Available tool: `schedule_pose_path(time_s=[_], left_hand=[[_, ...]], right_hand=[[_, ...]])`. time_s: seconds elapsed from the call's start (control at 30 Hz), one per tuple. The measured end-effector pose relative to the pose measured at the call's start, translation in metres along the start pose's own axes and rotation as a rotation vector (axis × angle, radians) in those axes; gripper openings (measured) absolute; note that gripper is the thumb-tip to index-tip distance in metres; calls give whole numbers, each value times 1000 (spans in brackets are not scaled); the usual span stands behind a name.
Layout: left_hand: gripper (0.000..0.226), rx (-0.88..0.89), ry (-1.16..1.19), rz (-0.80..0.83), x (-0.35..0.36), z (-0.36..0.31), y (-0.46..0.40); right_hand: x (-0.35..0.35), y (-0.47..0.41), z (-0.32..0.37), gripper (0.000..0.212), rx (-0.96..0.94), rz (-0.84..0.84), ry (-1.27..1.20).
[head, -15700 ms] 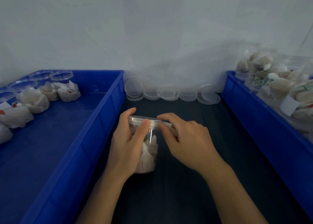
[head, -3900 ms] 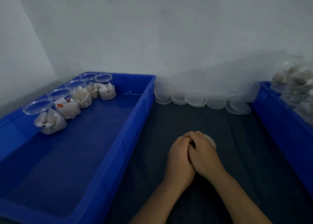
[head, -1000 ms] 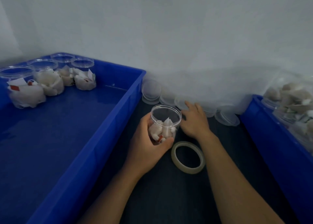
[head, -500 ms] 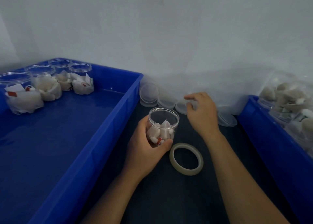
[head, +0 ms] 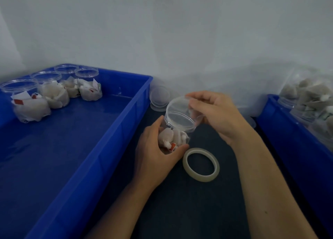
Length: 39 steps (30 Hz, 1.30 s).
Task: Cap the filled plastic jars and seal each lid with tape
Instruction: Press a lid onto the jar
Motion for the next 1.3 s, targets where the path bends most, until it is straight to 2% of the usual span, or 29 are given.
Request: schedule_pose_path(time_s=[0.17, 0.53, 0.57, 0.67, 0.7, 0.87, 1.3], left_hand=[[100, 28, -19, -3, 2, 1, -1], [102, 97, -114, -46, 1, -1, -1], [101, 106, -145, -60, 0, -1, 0], [100, 103, -209, -91, -3, -4, 1], [100, 100, -209, -90, -3, -5, 1], [98, 112, -173, -69, -3, -8, 4], [96, 120, -141, -20, -1, -10, 4]], right_hand=[[0, -5, -10, 11, -13, -14, 294], [5, 3, -2, 22, -94, 151, 481], [6, 5, -1, 27, -86, 181, 481], [8, 9, 2, 68, -69, 257, 521], [8, 10, 3, 76, -68, 266, 557], [4, 12, 3, 58, -62, 282, 571], [5, 13, 0, 56, -27, 389, 426]])
Point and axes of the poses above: each hand's wrist, its own y-axis away from the middle knuckle, its own x-axis out of the palm, z = x × y, the point moved 5 cm from there along -y, towards the middle knuckle, and after that the axes turned 5 degrees about -y, right-handed, at the moved point
